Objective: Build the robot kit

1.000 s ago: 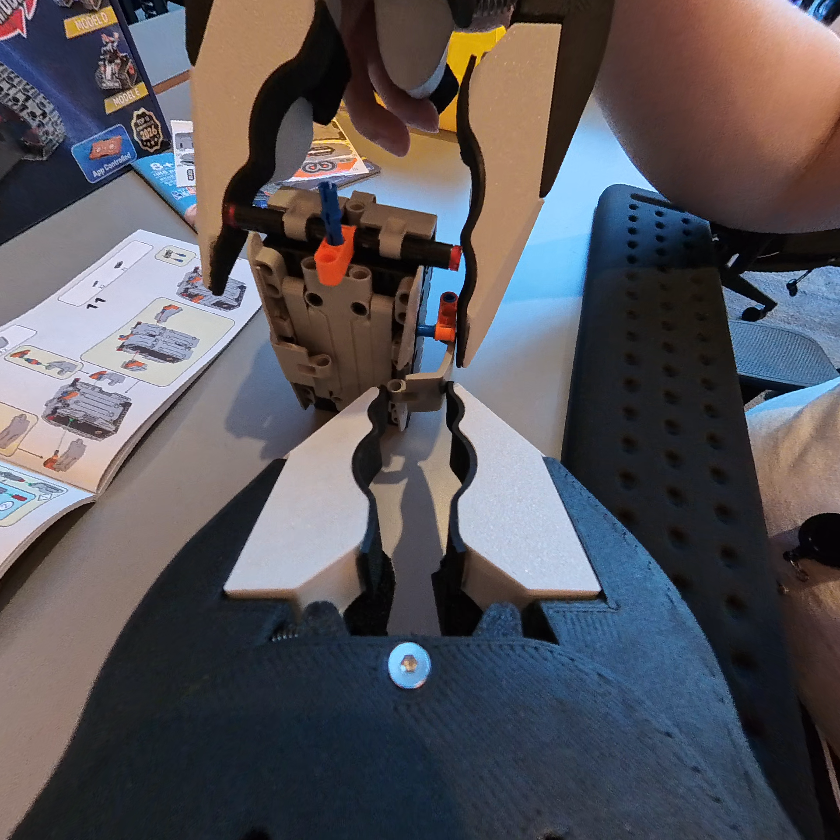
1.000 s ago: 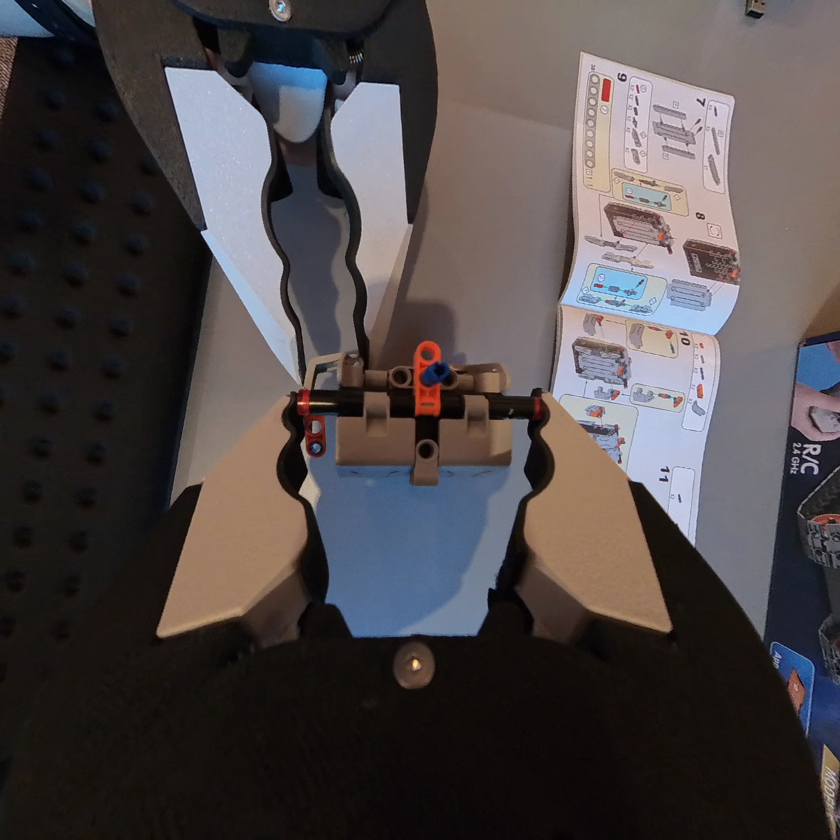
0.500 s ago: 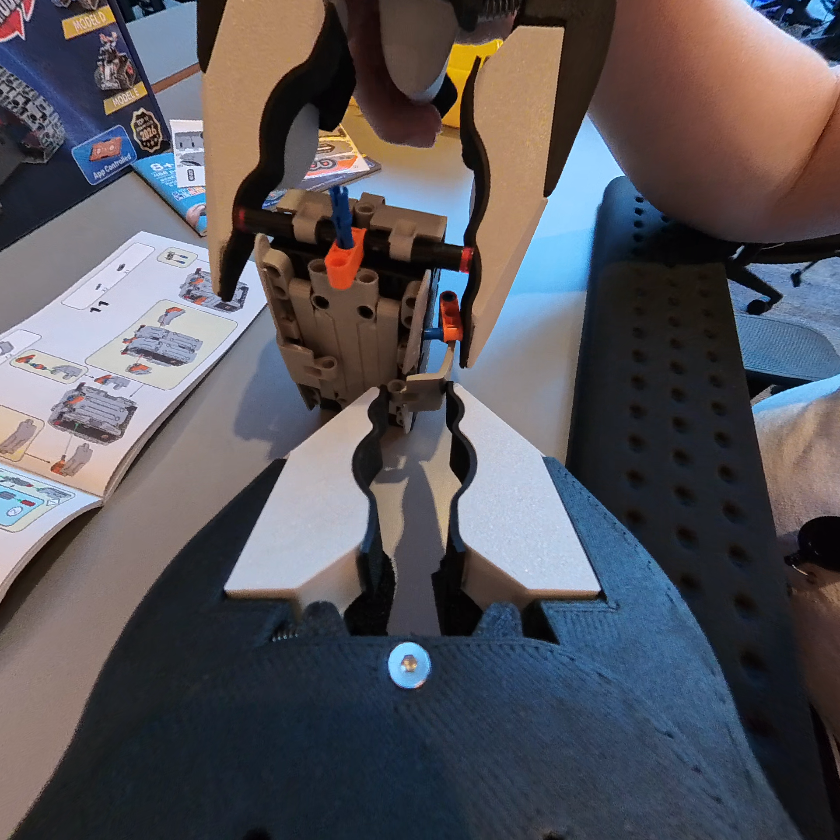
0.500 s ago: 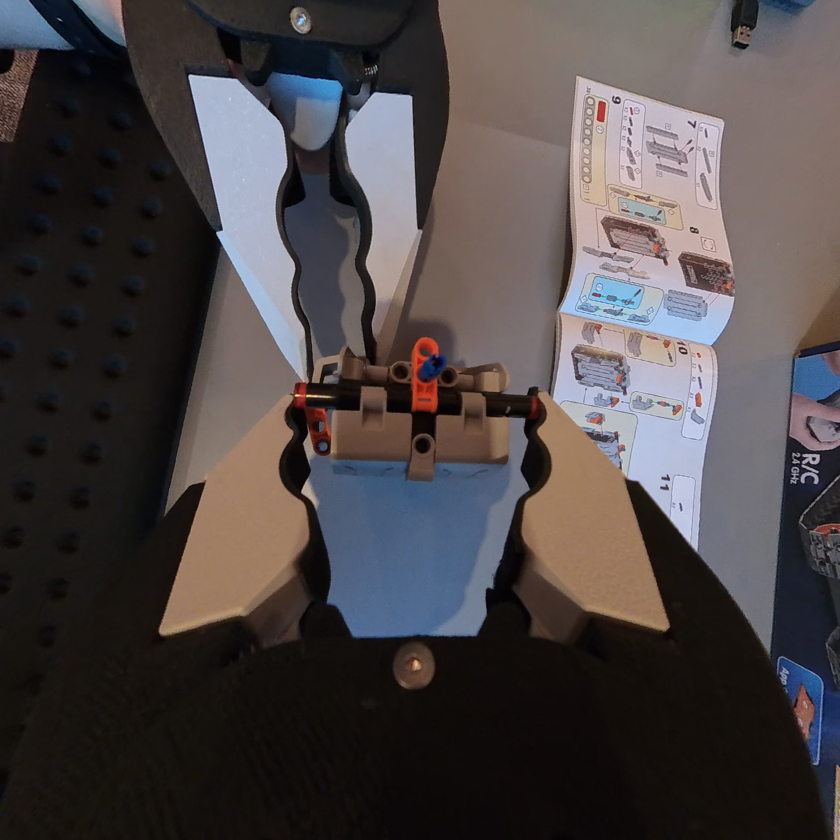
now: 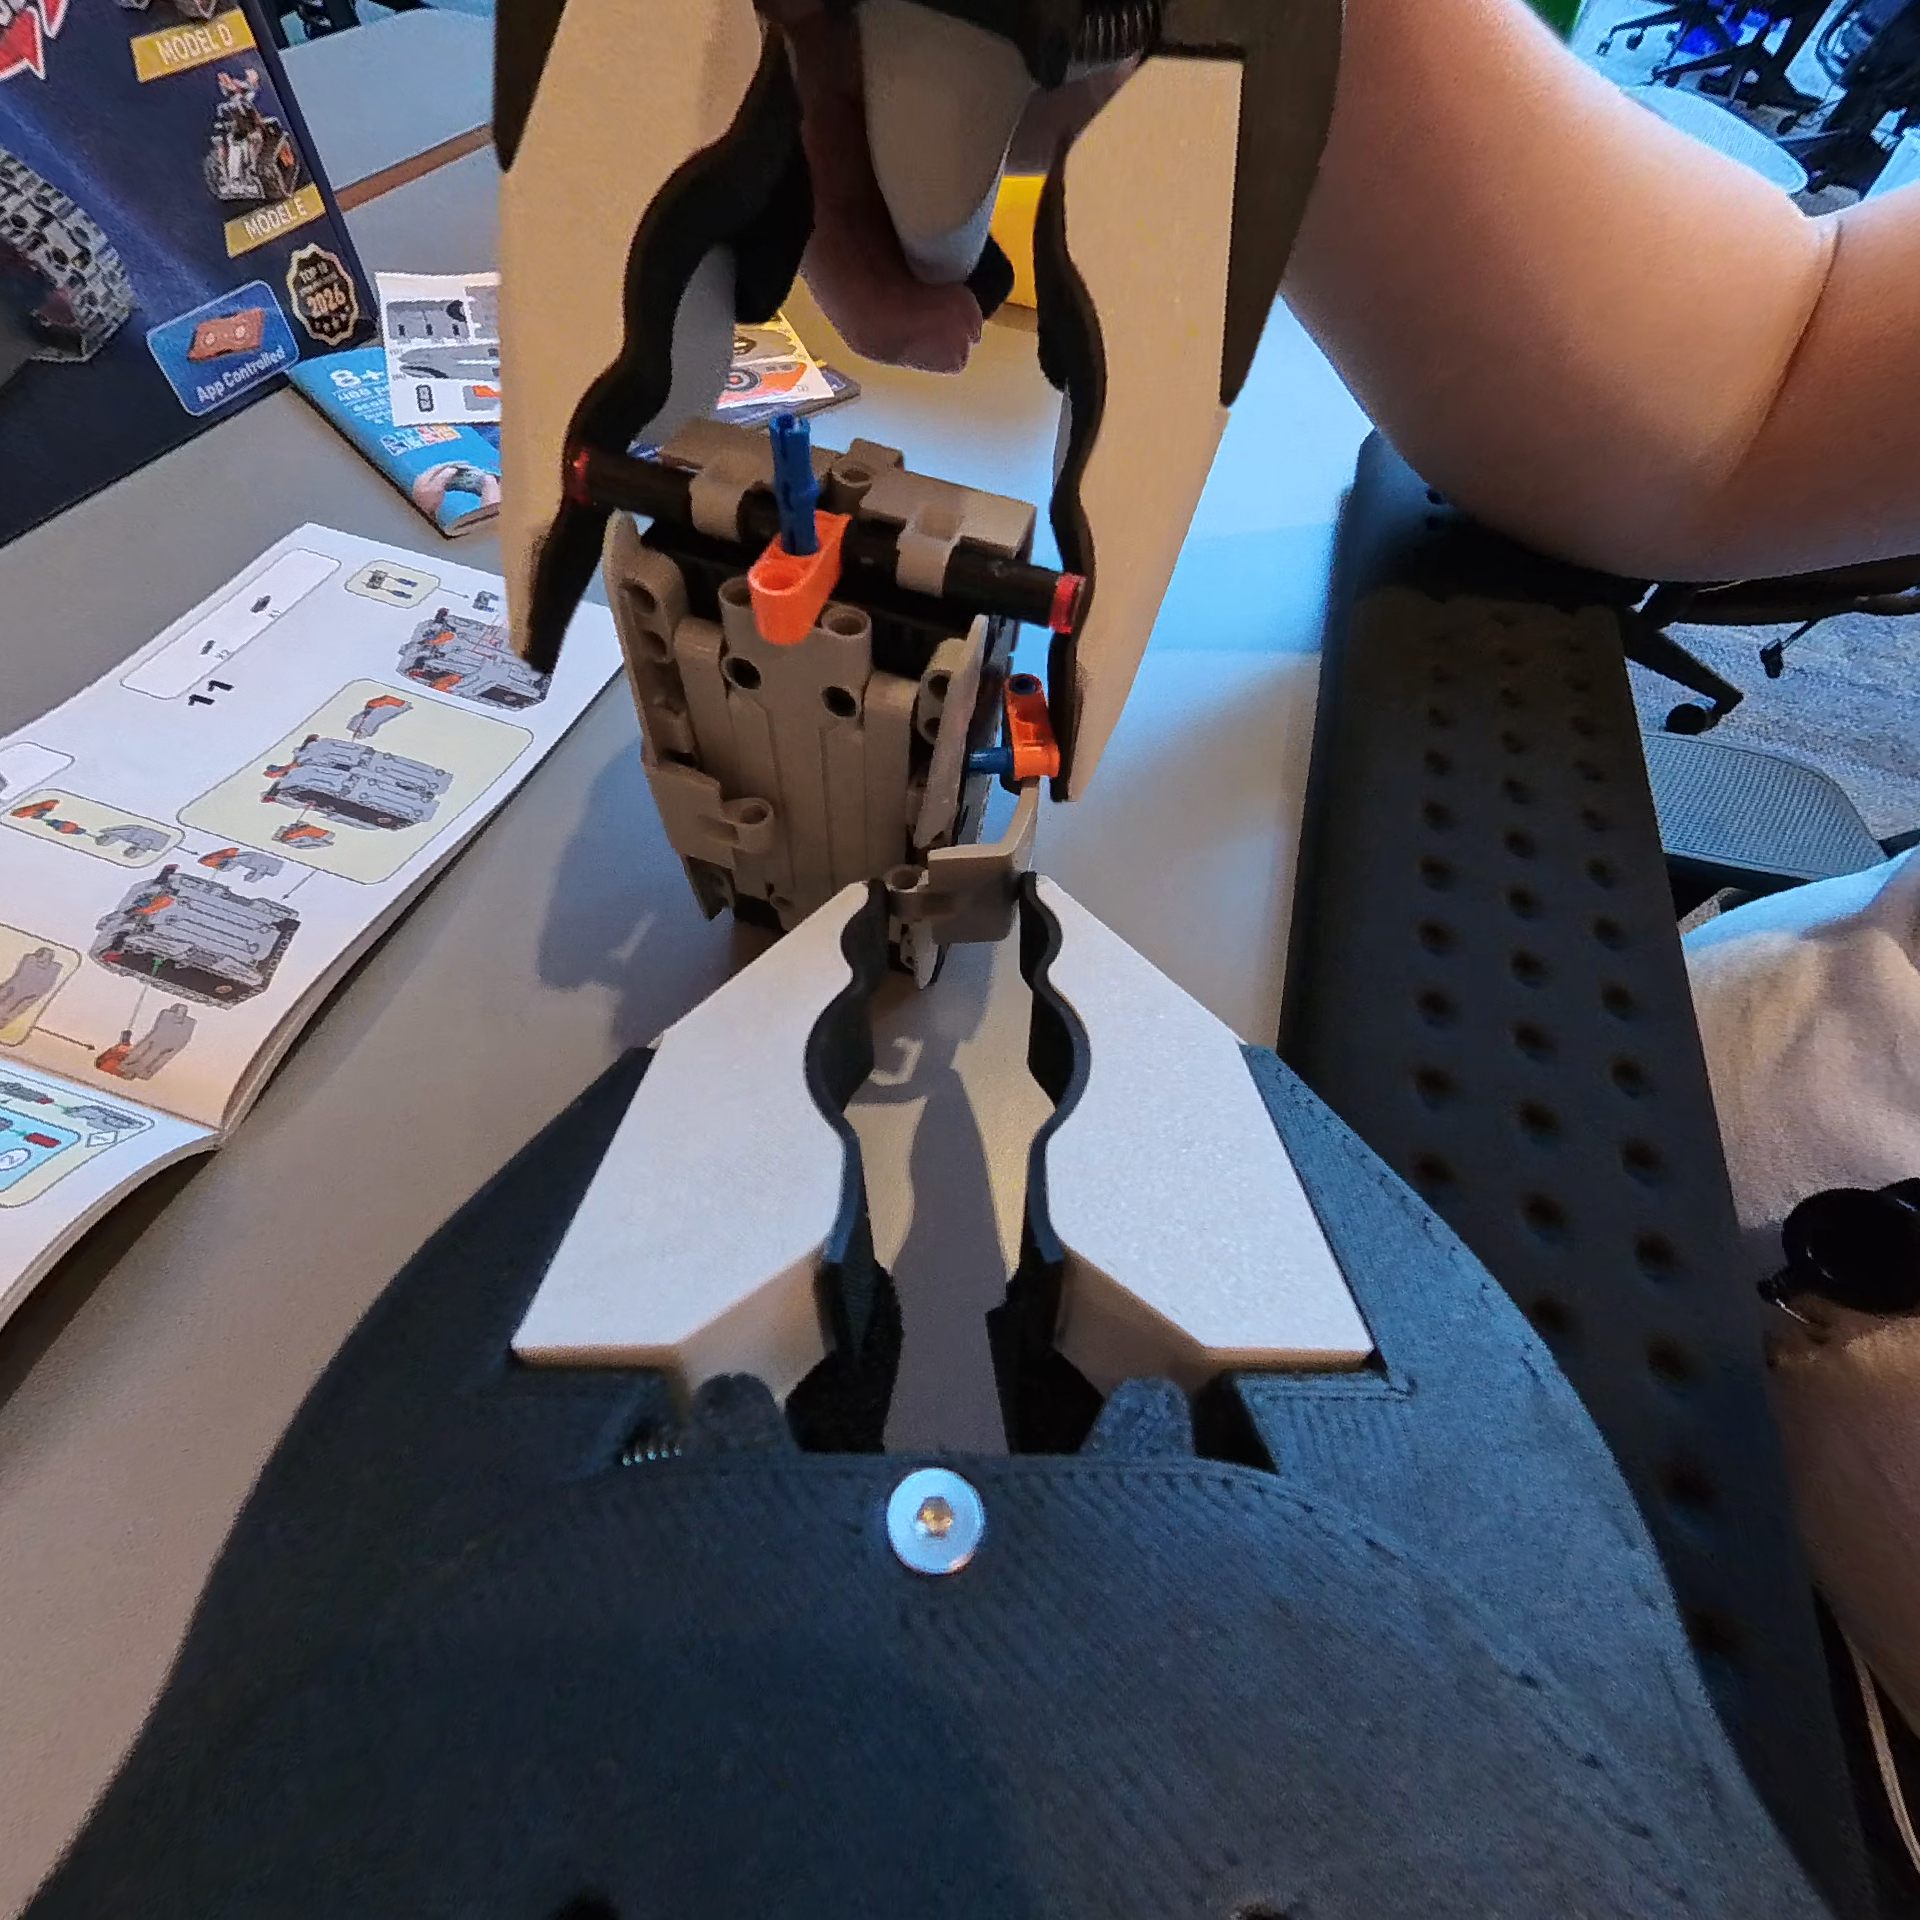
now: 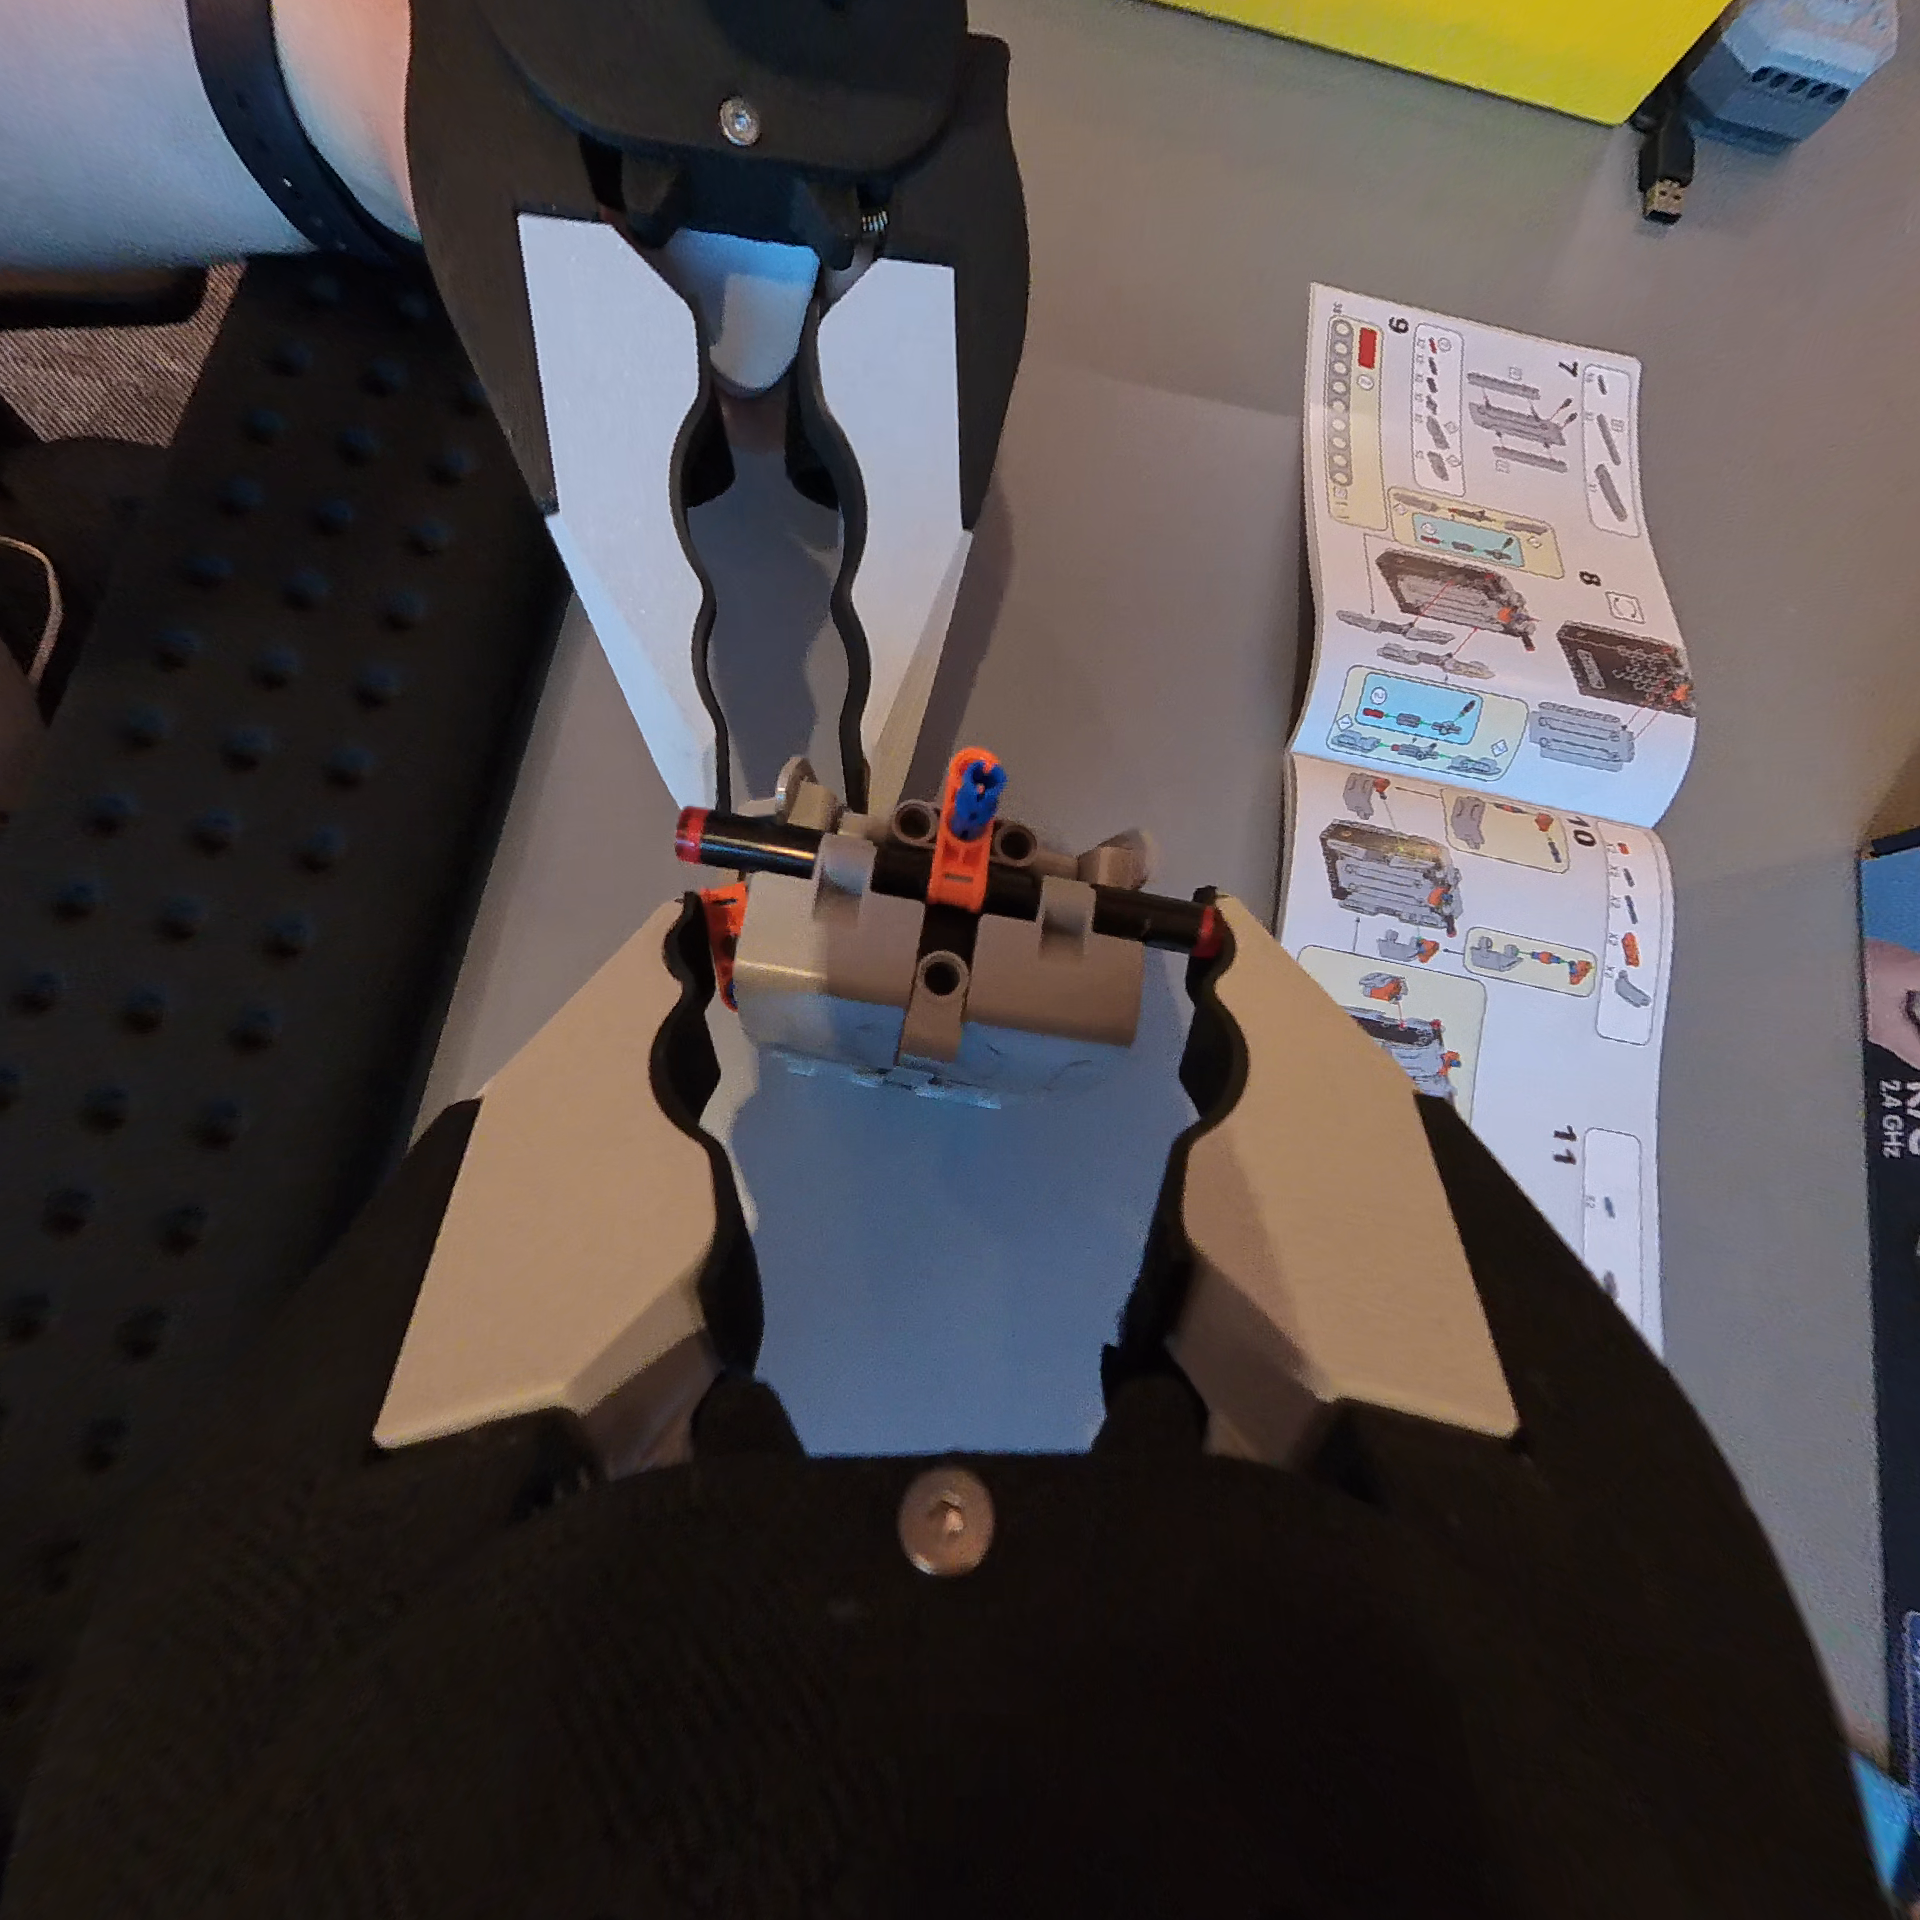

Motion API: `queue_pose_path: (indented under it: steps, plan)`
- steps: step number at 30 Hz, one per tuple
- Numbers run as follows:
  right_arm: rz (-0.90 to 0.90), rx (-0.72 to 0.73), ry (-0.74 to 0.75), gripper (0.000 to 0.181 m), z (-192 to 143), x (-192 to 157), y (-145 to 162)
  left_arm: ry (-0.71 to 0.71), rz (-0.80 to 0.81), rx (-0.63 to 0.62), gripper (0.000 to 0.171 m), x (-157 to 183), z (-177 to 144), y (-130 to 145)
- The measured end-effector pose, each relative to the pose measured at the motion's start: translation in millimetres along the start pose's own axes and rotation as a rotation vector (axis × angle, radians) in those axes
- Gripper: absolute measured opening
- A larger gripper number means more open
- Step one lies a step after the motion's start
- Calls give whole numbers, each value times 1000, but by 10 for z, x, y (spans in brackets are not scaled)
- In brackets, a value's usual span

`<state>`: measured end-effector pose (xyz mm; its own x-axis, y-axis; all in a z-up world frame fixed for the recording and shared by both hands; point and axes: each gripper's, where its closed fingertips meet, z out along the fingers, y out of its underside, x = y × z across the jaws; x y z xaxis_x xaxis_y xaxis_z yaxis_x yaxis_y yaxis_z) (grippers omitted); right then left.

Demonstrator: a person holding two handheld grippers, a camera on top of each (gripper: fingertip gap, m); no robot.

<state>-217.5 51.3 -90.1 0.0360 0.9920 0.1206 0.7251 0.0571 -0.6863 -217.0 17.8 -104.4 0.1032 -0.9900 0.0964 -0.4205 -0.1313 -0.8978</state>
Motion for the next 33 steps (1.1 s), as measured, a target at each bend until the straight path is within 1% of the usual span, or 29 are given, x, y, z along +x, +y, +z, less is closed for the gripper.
queue_pose_path:
  steps: [4, 6, 9, 10, 12, 13, 14, 15, 16, 17, 19, 21, 23, 25, 26, 29, 31, 33]
  plan:
    - [-1, 18, -2, 93, -17, -9, -5, -5, 10, 1, 23, 7, 3, 0]
    - [-17, 29, 5, 98, -30, -14, -15, -10, 16, 8, 23, 15, -12, -10]
    - [-35, 109, 24, 105, -134, -20, -130, -20, 32, 28, 23, 43, -46, -30]
    - [-41, 142, 49, 106, -204, 3, -182, -30, 42, 20, 23, 42, -49, -15]
    - [-60, 189, 165, 105, -426, 110, -275, -48, 68, -6, 23, 60, -47, 26]
    - [-76, 216, 218, 98, -579, 107, -338, -58, 85, -18, 23, 79, -49, 41]
    - [-102, 254, 258, 81, -738, 38, -419, -70, 109, -28, 23, 106, -56, 50]
    - [-130, 293, 269, 61, -862, -101, -496, -85, 138, -30, 23, 135, -67, 46]
    - [-151, 326, 245, 54, -918, -297, -550, -101, 165, -25, 23, 161, -82, 25]
    - [-150, 337, 212, 54, -908, -480, -554, -108, 186, -16, 23, 196, -95, -1]
    - [-128, 288, 178, 53, -760, -708, -435, -95, 218, 4, 23, 297, -113, -60]
    - [-103, 272, 182, 50, -582, -777, -318, -79, 252, 22, 23, 390, -122, -112]
    - [-17, 280, 133, 40, -440, -818, -216, -71, 274, 21, 23, 460, -119, -135]
    - [51, 326, 51, 23, -380, -896, -215, -66, 281, 14, 23, 510, -106, -130]
    - [66, 343, 26, 19, -368, -930, -223, -69, 281, 10, 23, 521, -98, -119]
    - [63, 322, 37, 19, -329, -934, -179, -68, 262, 8, 24, 538, -100, -84]
    - [60, 330, 32, 10, -334, -947, -187, -63, 243, 29, 23, 550, -124, -101]
    - [83, 364, 25, 9, -358, -940, -225, -60, 229, 52, 23, 562, -157, -135]
